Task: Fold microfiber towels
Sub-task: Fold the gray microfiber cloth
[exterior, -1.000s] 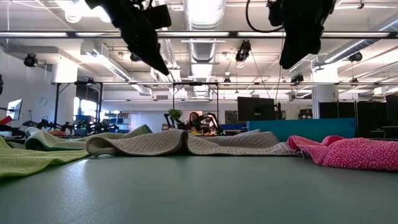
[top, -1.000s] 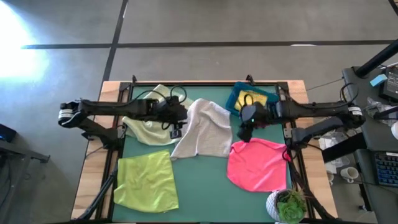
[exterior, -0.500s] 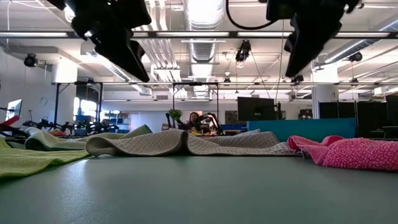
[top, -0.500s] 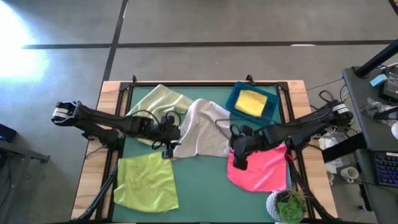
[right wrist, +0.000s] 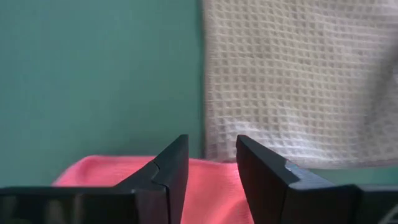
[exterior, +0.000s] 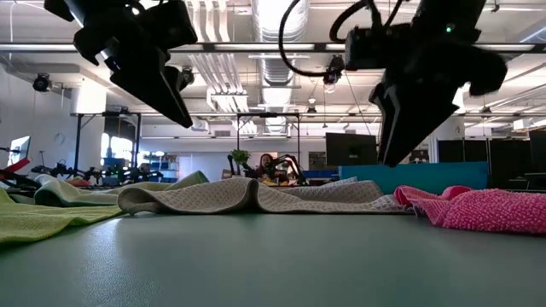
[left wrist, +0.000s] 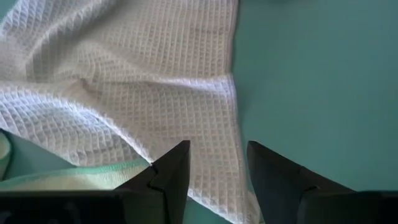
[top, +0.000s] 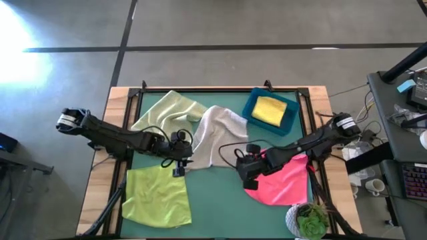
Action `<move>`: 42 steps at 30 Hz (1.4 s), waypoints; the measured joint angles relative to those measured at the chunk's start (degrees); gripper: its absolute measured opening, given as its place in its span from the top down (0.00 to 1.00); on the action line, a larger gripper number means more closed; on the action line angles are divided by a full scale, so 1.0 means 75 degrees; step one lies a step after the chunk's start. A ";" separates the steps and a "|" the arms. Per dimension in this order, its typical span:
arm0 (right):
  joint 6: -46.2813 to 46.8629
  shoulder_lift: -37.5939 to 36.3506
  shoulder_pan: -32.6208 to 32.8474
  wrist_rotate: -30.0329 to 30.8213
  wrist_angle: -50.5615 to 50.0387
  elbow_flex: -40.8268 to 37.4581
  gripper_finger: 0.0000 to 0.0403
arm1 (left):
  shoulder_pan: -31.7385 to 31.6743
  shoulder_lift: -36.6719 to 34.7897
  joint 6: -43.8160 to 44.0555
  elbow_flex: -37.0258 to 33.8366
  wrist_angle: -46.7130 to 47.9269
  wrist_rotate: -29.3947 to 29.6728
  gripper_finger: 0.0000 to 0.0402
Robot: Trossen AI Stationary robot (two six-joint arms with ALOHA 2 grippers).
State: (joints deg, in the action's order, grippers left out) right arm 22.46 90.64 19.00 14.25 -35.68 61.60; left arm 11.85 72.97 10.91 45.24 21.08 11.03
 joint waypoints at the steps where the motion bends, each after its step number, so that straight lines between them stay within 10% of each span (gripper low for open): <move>1: 0.0002 0.0094 -0.0029 0.0107 0.0004 0.0000 0.68 | 0.0006 0.0008 0.0091 -0.0004 -0.0002 0.0000 0.64; 20: 0.0057 0.1579 -0.0613 -0.0359 0.0376 0.0040 0.66 | 0.0047 0.0058 0.0127 0.0011 -0.0192 0.0177 0.64; 32: 0.0288 0.1783 -0.1113 -0.1303 0.0382 0.0028 0.96 | 0.0047 0.0240 0.0101 -0.0086 -0.0328 0.0198 0.64; 42: 0.1322 0.1010 -0.0982 -0.0851 -0.0229 0.0505 0.98 | 0.0138 0.0759 0.0100 -0.0086 -0.0547 0.0179 0.64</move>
State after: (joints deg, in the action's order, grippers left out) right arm 32.38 98.22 11.63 7.87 -37.40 65.39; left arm 12.89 78.66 11.65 44.60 16.98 12.37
